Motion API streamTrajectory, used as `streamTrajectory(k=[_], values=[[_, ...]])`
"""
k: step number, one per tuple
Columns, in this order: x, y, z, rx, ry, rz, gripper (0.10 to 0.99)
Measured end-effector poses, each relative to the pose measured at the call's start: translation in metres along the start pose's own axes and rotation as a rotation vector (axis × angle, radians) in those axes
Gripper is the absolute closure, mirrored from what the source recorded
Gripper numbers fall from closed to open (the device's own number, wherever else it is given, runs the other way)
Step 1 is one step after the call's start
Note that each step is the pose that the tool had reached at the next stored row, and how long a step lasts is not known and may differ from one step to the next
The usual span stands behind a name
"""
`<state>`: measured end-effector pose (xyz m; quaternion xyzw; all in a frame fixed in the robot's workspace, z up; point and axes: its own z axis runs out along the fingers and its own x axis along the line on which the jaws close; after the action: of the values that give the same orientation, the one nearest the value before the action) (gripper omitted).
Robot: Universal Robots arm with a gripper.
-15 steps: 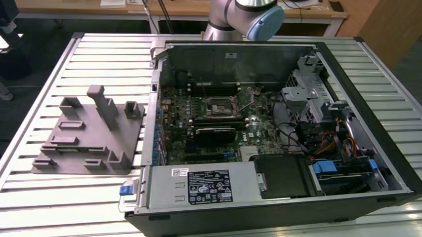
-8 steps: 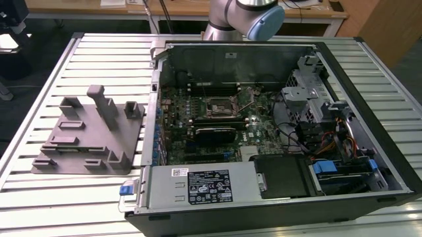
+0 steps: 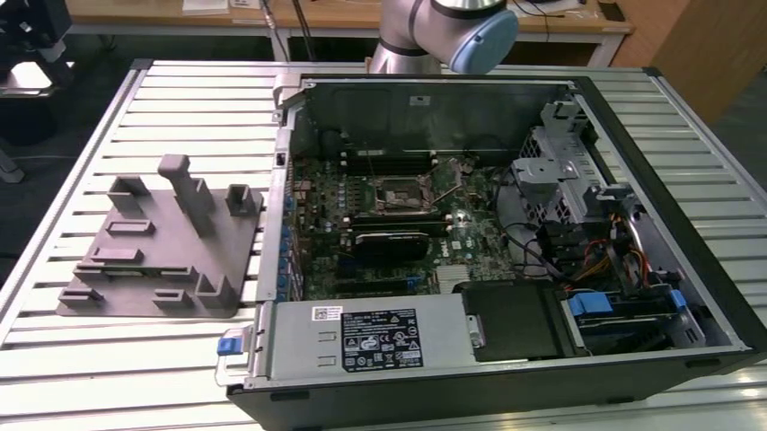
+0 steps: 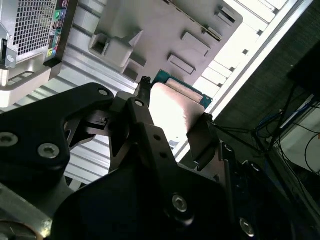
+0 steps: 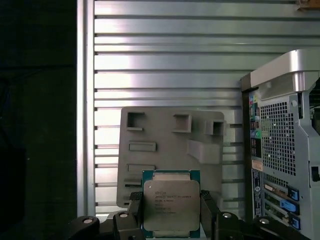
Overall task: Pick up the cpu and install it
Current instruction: 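Pick up the cpu and move it towards the insertion slot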
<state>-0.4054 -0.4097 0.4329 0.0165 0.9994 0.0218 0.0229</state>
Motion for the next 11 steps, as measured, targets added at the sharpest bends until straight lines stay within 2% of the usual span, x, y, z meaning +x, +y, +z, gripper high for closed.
streamTrajectory(k=[11], values=[[-0.0205, 0.0006, 0.001, 0.0, 0.0, 0.0, 0.545]])
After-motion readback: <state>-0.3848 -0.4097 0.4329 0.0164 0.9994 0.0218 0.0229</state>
